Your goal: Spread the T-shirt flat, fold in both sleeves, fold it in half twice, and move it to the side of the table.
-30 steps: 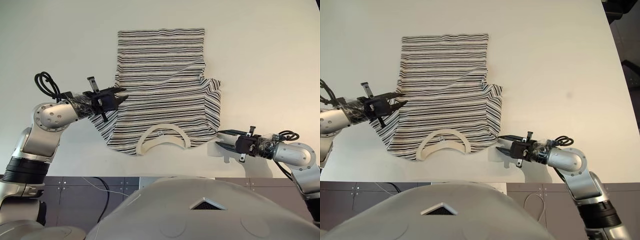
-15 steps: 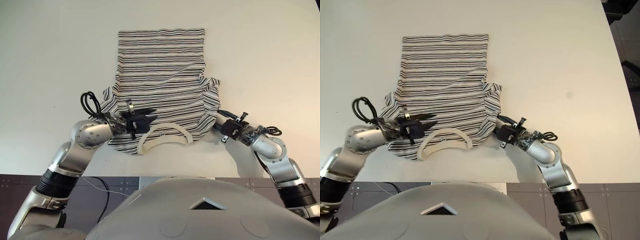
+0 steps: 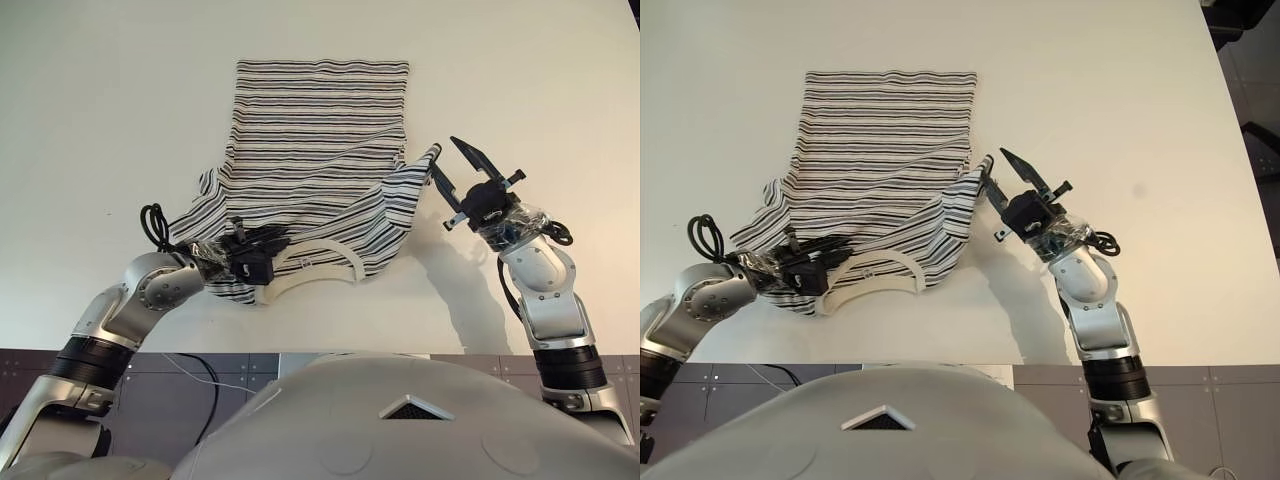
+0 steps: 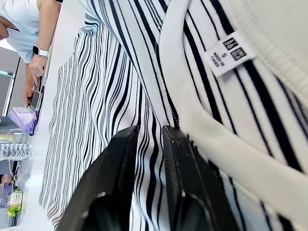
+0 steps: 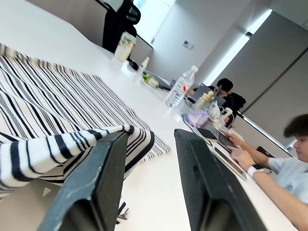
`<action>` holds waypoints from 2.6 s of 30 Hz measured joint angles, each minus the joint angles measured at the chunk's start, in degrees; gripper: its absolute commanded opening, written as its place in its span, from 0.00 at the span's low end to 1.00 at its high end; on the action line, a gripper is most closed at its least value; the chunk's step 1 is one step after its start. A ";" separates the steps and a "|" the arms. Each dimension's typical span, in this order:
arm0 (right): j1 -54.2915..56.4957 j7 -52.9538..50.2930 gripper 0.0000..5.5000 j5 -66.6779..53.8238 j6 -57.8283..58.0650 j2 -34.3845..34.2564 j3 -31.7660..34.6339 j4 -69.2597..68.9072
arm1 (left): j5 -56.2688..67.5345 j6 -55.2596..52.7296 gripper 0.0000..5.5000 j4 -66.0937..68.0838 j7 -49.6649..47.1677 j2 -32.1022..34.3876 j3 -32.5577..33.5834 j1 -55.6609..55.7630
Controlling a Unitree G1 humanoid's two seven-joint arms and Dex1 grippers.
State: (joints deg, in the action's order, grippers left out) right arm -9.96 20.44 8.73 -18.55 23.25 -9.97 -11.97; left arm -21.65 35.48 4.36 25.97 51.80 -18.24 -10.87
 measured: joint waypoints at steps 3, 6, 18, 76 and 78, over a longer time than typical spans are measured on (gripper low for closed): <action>0.85 4.45 0.32 -1.19 0.90 0.19 -3.42 -2.39 | -0.06 1.91 0.17 1.99 -1.01 1.12 -0.01 0.58; 1.15 14.38 0.32 -6.64 5.45 6.81 -3.90 -5.80 | 0.77 1.72 0.17 2.10 -0.16 1.29 -0.04 0.73; 8.37 28.71 0.32 -20.80 16.64 19.91 8.32 -1.01 | 9.08 1.16 0.17 -7.51 12.00 8.04 -0.04 -5.27; 2.03 21.17 0.33 -21.91 13.82 19.26 20.57 4.84 | 60.39 -69.00 0.21 -20.99 11.61 -16.79 42.88 -28.51; 1.91 21.03 0.33 -21.72 13.82 19.05 20.50 4.65 | 61.97 -71.04 0.25 -20.74 12.46 -16.73 43.84 -28.19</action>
State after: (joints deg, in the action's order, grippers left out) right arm -8.05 41.47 -12.99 -4.73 42.30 10.53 -7.31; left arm 40.32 -35.56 -16.38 38.44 35.08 25.59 -39.06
